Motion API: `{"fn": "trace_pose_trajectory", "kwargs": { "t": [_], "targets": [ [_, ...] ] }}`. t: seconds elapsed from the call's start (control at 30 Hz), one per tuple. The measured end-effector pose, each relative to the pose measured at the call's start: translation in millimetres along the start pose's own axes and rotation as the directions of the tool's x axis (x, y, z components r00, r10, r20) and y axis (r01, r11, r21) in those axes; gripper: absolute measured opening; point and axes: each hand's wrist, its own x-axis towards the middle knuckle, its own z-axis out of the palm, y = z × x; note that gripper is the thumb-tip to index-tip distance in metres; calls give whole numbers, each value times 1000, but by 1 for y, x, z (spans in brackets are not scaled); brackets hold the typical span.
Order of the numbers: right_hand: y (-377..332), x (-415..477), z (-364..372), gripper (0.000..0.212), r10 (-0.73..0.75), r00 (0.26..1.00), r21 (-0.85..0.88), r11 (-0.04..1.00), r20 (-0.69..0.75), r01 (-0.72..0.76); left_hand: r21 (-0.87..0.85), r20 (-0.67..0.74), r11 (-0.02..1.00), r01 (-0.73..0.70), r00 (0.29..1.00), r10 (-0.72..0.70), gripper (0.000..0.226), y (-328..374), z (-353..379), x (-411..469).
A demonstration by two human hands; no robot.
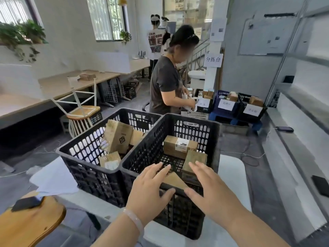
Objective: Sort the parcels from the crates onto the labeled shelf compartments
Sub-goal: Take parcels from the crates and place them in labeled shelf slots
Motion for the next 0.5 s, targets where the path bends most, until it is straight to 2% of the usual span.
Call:
{"fn": "trace_pose_trajectory", "kwargs": {
  "t": [0.17, 0.3, 0.37, 0.5],
  "targets": [
    [22, 59, 6, 71, 12, 998, 38, 999, 60, -14, 20, 46, 999, 50, 998, -51, 69, -12, 11, 54],
    [37, 106, 16, 71, 43, 984, 21, 999, 172, -47, -3, 262, 994, 105, 960, -101, 67, -32, 21, 80],
    [42, 123, 27, 68, 84, 956, -29, 996, 282, -79, -27, 361, 995, 99, 929, -83, 65, -40, 27, 86],
    [48, 139, 56, 72, 185, 846, -128, 982, 499, -139, 14, 481, 999, 51, 875, -51, 64, -54, 37, 106]
  ]
}}
